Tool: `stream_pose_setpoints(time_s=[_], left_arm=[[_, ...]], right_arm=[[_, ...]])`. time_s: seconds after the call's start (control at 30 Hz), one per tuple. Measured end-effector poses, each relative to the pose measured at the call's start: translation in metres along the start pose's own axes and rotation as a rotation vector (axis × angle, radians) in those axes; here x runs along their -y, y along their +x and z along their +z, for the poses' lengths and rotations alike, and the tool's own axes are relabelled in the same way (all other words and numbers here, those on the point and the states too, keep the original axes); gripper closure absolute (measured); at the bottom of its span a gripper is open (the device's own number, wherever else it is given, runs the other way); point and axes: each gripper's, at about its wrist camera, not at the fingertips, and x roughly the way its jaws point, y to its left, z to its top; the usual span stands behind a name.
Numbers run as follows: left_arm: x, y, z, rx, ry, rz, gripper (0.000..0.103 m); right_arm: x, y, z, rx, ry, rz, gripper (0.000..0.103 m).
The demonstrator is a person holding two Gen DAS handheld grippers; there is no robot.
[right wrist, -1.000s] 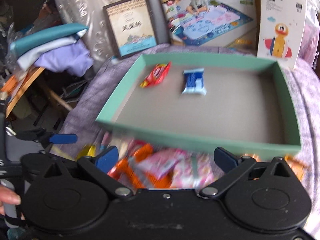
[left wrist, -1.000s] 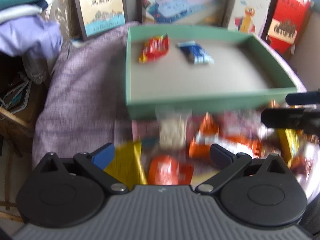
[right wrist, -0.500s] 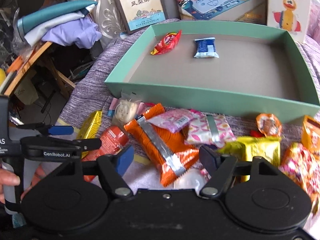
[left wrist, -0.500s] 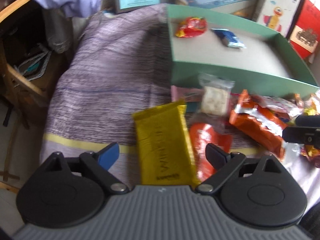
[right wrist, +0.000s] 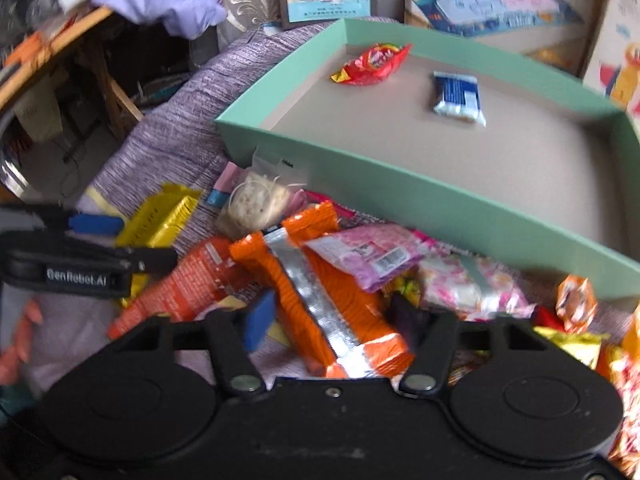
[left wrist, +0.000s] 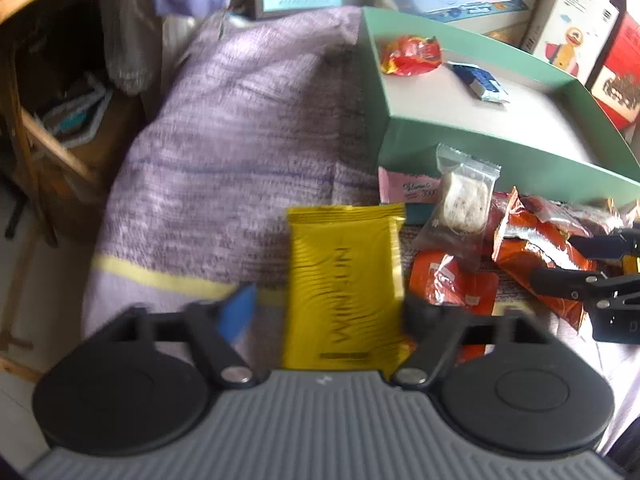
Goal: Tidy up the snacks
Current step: 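Grasp the yellow WINSUN pack with the left tool while the right tool grasps the orange striped pack, then carry both packs over the green box and open the right tool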
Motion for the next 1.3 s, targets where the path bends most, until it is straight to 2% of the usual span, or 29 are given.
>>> stream_pose_setpoints(time_s=[0.17,0.2,0.33,0.47,0.57,0.8,0.93,1.0,1.1,1.17,1.3], left_arm=[[-0.006,-0.002,-0.001,0.019,-0.010,-0.022,0.050],[-0.007,-0.002,-0.001,0.022,-0.013,-0.028,0.049],[-0.006,-0.002,-0.001,0.021,-0.003,-0.026,0.049],[-0.003,-0.004,-0.004,0.025,0.008,-0.006,0.051],[-0.004,-0.009,-0.005,0.018,-0.015,-0.014,0.052],[0.003,-0.031,-0.004,0.048,-0.008,-0.034,0.052],[0.007,-0.048,0.000,0.076,-0.009,-0.051,0.052],[0.009,-0.054,0.003,0.088,-0.003,-0.053,0.051],[0.012,-0.057,0.006,0.091,0.000,-0.058,0.051],[0.013,-0.054,0.005,0.080,-0.003,-0.055,0.051],[0.010,-0.050,-0.001,0.058,-0.014,-0.055,0.051]], right_arm=[[-0.004,-0.003,-0.003,-0.014,-0.013,-0.011,0.050],[-0.006,-0.001,-0.001,-0.016,-0.021,-0.016,0.047],[-0.010,0.004,0.000,-0.017,-0.033,-0.024,0.045],[-0.015,0.000,-0.003,0.008,-0.063,-0.038,0.053],[-0.013,-0.010,-0.002,0.018,-0.031,0.003,0.061],[0.001,-0.027,0.000,0.003,0.103,0.130,0.061],[0.009,-0.041,0.003,0.027,0.180,0.191,0.062],[0.012,-0.047,0.005,0.038,0.203,0.211,0.066],[0.010,-0.049,0.004,0.032,0.173,0.202,0.067],[0.004,-0.044,0.001,0.002,0.127,0.186,0.067],[-0.001,-0.035,-0.007,-0.058,0.105,0.207,0.066]])
